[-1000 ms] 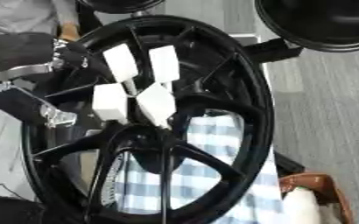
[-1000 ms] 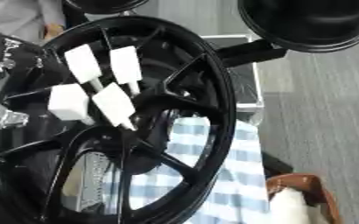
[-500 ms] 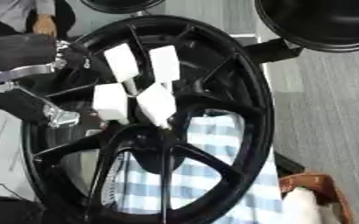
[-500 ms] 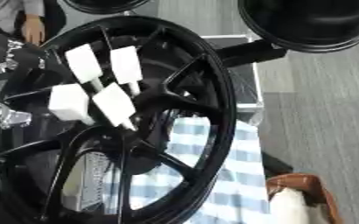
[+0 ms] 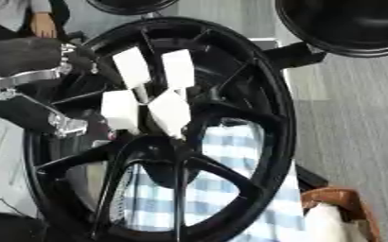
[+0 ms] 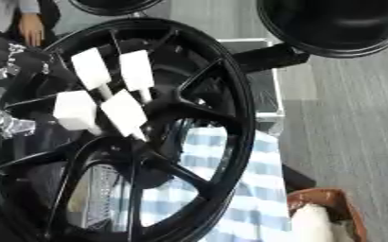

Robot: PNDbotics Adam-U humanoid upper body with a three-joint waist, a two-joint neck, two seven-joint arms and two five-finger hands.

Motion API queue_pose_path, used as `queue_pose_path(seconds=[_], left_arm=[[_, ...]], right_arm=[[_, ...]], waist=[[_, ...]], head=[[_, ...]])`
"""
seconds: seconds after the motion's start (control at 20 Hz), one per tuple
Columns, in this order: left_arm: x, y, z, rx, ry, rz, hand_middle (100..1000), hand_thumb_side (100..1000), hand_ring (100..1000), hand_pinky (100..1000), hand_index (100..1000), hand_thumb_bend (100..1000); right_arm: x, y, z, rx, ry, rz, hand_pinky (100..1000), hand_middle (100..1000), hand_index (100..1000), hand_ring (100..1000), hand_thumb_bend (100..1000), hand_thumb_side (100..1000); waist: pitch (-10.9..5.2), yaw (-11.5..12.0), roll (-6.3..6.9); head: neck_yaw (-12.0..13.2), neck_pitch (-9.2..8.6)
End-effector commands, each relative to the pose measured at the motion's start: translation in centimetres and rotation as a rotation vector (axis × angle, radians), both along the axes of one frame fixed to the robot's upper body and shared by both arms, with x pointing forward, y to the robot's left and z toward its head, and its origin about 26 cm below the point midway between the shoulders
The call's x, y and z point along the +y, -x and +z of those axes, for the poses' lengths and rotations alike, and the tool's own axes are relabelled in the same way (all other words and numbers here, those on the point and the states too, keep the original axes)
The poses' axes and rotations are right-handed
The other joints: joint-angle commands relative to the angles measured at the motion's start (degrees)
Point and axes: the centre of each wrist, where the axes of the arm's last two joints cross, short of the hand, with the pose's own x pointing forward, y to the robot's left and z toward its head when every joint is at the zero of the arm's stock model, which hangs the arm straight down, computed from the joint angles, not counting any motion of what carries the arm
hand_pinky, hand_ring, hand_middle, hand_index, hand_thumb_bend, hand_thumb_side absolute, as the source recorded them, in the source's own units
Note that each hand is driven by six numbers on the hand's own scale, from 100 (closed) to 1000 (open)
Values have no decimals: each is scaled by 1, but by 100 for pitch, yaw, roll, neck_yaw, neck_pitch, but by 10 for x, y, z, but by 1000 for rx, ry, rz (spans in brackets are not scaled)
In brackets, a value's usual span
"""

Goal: Pull the pin out of the wheel hub.

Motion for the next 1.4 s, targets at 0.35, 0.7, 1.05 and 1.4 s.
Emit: queue_pose_path(seconds=[0.35,0.7,1.05,1.4], left_arm=[[-5,1,0,50,-22,-1,680,858,664,755,876,291],[-9,0,-1,97,-35,-17,701,944,671,759,879,373],[-13,0,-4,99,-61,-12,684,938,667,753,873,395],[-18,-1,-6,94,-43,-9,582,913,615,718,837,379]], right_arm=[[1,0,4,-13,2,10,702,419,760,529,100,681],[2,0,4,-11,-3,14,702,419,761,528,100,690],[3,0,4,-10,-7,20,702,419,761,528,100,693],[4,0,4,-8,-10,25,702,418,761,527,100,693]], waist=[[-65,-28,9],[-41,-34,18],[-27,-49,16],[-18,-49,19]], head=[[19,30],[0,30],[14,30],[20,30]])
